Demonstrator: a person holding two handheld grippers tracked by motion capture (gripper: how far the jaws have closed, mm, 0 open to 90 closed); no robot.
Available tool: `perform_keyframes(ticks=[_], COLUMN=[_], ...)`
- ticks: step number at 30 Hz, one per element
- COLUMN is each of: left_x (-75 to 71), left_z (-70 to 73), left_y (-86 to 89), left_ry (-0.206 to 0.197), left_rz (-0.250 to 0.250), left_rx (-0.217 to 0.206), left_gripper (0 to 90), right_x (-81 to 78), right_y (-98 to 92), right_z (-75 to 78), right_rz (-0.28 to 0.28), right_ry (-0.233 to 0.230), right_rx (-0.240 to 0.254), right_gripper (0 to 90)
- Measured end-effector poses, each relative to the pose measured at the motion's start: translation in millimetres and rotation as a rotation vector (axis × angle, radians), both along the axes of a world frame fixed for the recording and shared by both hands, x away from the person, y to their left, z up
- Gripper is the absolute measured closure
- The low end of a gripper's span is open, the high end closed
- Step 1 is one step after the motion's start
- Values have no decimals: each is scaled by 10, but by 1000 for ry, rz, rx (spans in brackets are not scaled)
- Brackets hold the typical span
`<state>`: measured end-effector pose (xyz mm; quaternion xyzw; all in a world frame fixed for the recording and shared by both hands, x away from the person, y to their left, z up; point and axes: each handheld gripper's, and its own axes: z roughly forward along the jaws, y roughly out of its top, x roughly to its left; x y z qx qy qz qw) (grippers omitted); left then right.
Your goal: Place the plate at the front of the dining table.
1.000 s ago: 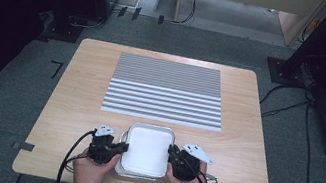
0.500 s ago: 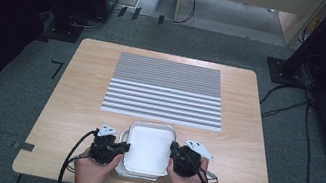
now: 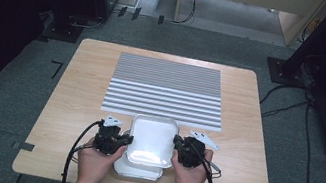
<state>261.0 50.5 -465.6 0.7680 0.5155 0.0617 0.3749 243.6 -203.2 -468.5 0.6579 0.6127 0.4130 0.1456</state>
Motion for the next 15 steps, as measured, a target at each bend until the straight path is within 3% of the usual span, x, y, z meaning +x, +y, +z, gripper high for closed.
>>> perform_keyframes(ticks=[3, 15], left_x=[52, 313], left_z=[46, 231], left_y=[2, -22], left_ry=[-2, -38], left_rz=[-1, 4], left_rx=[-5, -24], left_gripper=[842, 847], right_x=[44, 305], right_y=[-12, -62], right_z=[25, 188], right_rz=[2, 3], right_ry=[14, -19], right_rx=[13, 20], right_gripper=[900, 900])
